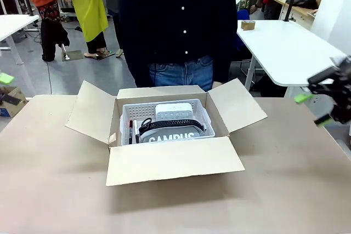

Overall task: Pack the gift set into the box.
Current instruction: Lift both hands away from the flaps of the Package Box, then press and hold the closed box until the human finishes sealing it.

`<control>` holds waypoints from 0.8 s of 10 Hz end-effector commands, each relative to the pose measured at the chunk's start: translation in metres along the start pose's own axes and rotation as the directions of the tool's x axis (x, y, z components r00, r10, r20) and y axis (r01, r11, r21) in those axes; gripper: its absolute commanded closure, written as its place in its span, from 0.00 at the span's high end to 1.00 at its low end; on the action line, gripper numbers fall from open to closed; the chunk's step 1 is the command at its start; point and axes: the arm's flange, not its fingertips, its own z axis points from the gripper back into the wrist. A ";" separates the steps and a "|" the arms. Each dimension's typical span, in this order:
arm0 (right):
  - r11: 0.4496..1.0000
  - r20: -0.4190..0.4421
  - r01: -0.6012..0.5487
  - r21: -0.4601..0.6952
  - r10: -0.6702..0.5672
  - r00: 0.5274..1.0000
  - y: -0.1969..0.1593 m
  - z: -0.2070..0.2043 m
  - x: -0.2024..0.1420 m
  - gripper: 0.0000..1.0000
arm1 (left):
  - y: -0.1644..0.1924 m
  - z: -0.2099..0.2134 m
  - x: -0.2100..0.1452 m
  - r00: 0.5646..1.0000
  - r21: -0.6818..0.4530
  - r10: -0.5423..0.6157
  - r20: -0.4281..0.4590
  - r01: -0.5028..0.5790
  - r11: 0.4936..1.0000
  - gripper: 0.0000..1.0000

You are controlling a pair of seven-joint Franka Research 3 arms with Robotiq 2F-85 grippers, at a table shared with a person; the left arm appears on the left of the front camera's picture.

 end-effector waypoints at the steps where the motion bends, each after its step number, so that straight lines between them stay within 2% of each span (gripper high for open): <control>1: 0.868 -0.072 0.334 0.367 -0.331 0.941 -0.053 -0.011 0.028 1.00 | 0.046 0.009 0.024 0.933 -0.496 0.327 0.150 -0.215 0.841 1.00; 2: 0.840 0.002 0.453 0.297 -0.476 0.880 -0.039 -0.017 0.033 1.00 | 0.045 0.005 0.030 0.868 -0.513 0.450 0.208 -0.294 0.806 1.00; 3: 0.985 -0.031 0.123 0.123 -0.121 0.992 -0.040 0.001 0.004 1.00 | 0.036 0.006 -0.009 0.996 -0.157 0.071 0.047 -0.063 0.986 1.00; 8: 0.985 -0.031 0.123 0.123 -0.121 0.992 -0.040 0.001 0.004 1.00 | 0.036 0.006 -0.009 0.996 -0.157 0.071 0.047 -0.063 0.986 1.00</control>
